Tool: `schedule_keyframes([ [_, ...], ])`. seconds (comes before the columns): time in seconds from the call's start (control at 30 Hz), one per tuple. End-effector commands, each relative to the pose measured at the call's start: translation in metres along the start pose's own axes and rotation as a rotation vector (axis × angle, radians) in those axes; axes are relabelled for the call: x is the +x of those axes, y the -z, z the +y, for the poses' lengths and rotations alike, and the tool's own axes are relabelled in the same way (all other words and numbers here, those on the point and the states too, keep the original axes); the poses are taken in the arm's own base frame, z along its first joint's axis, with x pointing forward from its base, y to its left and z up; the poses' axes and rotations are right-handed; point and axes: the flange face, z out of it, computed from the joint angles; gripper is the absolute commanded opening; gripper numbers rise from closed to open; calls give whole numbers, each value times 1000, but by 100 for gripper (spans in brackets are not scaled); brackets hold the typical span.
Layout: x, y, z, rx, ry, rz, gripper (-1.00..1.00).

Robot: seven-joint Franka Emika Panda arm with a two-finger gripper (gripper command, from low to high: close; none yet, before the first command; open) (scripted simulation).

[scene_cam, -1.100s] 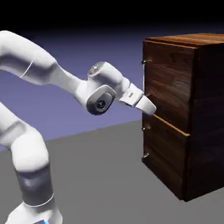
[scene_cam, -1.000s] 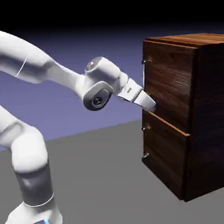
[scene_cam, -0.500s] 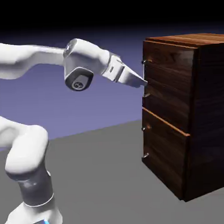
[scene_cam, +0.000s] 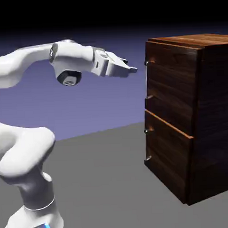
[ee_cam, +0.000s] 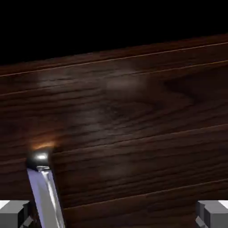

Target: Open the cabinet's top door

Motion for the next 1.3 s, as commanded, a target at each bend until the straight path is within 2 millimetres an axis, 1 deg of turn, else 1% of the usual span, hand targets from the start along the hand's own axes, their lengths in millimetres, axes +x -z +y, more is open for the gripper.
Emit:
schedule_keyframes([
  [0.0,-5,-1,-1,11,4,8,0],
  [0.17,-30,-9,-2,60,27,45,0],
  [0.33,-56,-27,4,103,60,79,0],
  [0.5,-80,-52,19,137,97,111,0],
  [0.63,-97,-76,37,159,130,135,0],
  [0.67,-99,-81,41,162,136,140,0],
  [0.7,-99,-81,41,162,136,140,0],
  [0.87,-93,-129,33,162,136,140,0],
  [0.9,-93,-129,33,162,136,140,-100],
  [0.93,-93,-129,33,162,136,140,-100],
  [1.13,-74,-87,58,279,155,5,-100],
  [1.27,-59,-62,77,354,166,-83,-100],
])
